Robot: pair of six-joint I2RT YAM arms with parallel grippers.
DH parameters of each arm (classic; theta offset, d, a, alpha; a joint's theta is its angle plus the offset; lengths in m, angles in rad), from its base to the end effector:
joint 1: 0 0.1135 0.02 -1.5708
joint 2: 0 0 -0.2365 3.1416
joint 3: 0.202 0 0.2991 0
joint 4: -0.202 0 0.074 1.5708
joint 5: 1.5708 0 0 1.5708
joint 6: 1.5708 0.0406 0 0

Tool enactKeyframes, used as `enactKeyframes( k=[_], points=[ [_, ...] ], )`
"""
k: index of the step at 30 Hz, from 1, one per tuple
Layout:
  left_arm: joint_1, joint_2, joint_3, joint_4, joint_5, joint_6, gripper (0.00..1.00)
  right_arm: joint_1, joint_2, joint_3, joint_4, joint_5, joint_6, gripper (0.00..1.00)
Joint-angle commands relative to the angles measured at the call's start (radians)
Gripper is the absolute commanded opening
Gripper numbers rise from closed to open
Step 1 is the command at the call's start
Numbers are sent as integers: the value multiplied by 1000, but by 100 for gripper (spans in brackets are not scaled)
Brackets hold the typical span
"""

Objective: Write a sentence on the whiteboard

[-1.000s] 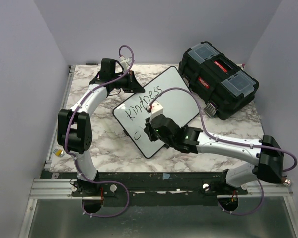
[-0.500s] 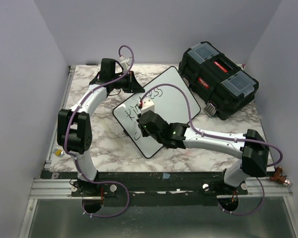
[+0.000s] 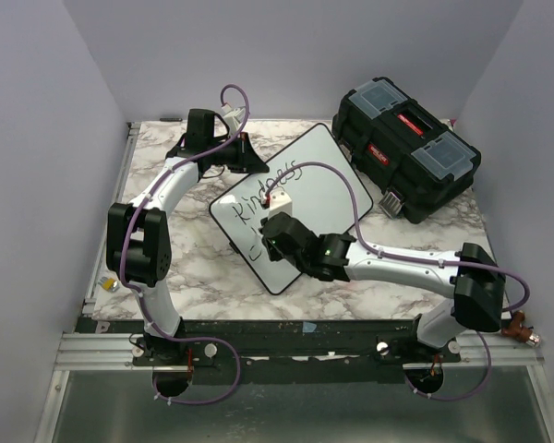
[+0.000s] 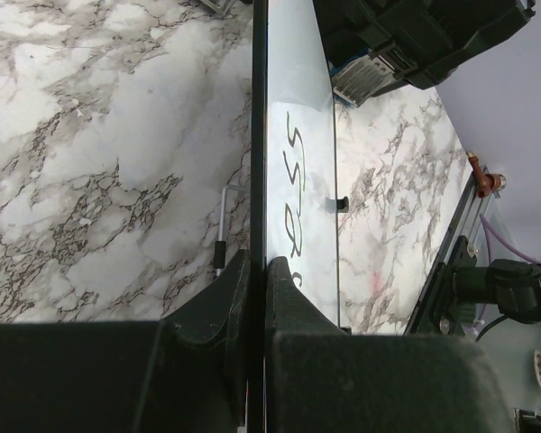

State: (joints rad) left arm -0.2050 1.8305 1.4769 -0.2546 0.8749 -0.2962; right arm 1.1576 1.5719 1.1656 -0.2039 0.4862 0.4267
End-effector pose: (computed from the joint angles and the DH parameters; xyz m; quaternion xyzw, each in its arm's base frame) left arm 0.4425 -0.1238 0.2397 0.1593 0.8110 -0.4678 0.3131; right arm 0.1793 0.3617 0.2263 -0.2037 0.8437 0.1693 0.4669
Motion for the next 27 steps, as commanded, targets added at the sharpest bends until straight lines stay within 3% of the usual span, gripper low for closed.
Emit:
enactKeyframes(
  k=[1, 16, 27],
  points=[
    [-36, -10, -26, -55, -30, 86, 0, 2, -21, -63, -49, -33, 41, 1],
    [-37, -13, -19, -55, -28, 85, 0, 1, -70, -123, -97, -100, 70, 1],
    [-36, -14, -27, -54, -29, 86, 0, 1, -32, -55, -122, -32, 69, 1]
  ],
)
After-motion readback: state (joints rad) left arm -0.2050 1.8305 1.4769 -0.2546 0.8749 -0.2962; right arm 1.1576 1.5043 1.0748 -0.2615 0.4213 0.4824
